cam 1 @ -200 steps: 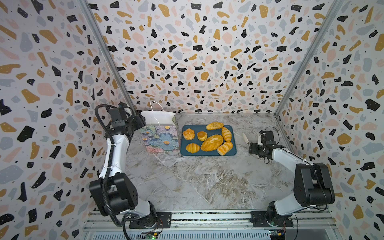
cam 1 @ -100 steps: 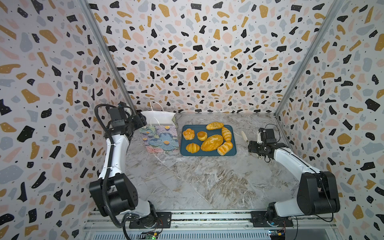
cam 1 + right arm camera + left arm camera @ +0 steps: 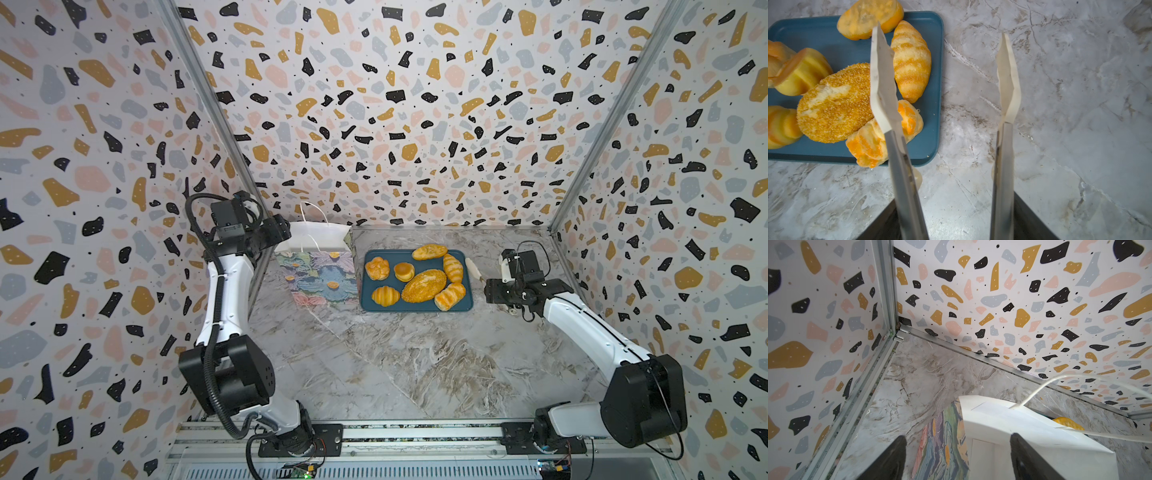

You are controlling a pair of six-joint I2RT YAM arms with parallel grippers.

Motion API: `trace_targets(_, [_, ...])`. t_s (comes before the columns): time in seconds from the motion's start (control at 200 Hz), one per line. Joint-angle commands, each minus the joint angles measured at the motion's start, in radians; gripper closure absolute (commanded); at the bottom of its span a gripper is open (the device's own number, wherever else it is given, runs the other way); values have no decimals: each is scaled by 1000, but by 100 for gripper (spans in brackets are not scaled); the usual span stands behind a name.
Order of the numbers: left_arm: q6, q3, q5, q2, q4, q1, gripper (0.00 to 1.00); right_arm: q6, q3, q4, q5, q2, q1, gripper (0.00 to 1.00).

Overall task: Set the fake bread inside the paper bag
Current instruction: 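Lift the tongs with the right gripper and move them toward the braided bread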

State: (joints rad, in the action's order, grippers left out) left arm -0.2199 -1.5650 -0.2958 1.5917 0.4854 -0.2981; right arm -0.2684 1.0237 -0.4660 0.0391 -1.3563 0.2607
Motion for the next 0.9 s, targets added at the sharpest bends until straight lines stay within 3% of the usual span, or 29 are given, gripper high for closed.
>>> trace_targets(0.0, [23,-27,-29,20,38,-1,21,10,54,-31,8,40,3,28])
trace_targets(0.205, [51,-44,27,43,83,36,27,13,59,-35,13,47,3,28])
trace_targets(0.421, [45,-39,42,38,69,37,59,15,44,-40,21,56,3,28])
trace_targets(0.896, [36,14,47,-5,13,38,88,-12,26,-81,0,100,16,28])
